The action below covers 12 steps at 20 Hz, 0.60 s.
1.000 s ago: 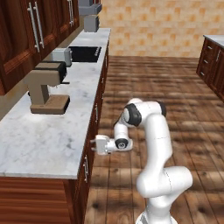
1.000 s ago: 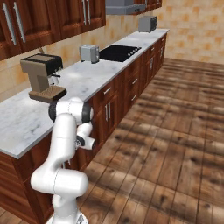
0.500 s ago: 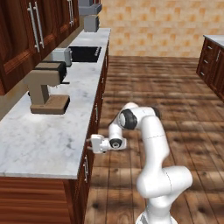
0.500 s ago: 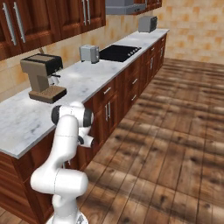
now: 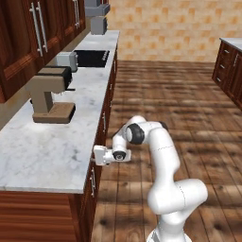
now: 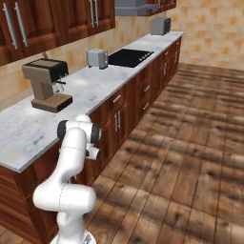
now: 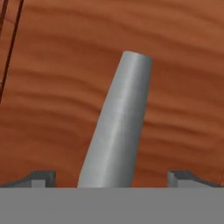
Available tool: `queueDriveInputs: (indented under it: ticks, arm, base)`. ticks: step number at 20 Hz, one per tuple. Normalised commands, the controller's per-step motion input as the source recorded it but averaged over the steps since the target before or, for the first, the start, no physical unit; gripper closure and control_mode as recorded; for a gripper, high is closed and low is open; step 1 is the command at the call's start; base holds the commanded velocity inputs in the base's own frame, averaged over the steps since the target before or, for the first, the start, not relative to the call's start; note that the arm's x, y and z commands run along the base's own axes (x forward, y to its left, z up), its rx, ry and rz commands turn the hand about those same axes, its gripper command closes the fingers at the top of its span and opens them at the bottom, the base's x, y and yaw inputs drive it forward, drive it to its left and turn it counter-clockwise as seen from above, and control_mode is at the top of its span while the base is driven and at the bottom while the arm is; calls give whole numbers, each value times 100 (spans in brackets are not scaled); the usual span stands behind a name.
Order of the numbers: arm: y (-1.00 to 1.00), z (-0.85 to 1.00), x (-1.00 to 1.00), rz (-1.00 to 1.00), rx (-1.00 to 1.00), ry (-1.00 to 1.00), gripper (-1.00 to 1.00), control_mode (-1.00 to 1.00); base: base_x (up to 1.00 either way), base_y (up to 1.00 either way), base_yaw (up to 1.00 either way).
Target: Take a straw from the drawer in front and place it inside the glass cup on the dining counter.
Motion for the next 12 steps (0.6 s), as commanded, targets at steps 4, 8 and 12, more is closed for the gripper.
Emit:
queueDriveInputs:
  ticks: [4,8,12]
  arm:
    - [33,-17,26,-1,0,0,-100,-100]
    - [50,-15,25,-1,0,0,100,-100]
    - [14,-2,12,-4,0,0,100,-100]
  base:
    - [0,0,0]
    - [0,0,0]
    - [0,0,0]
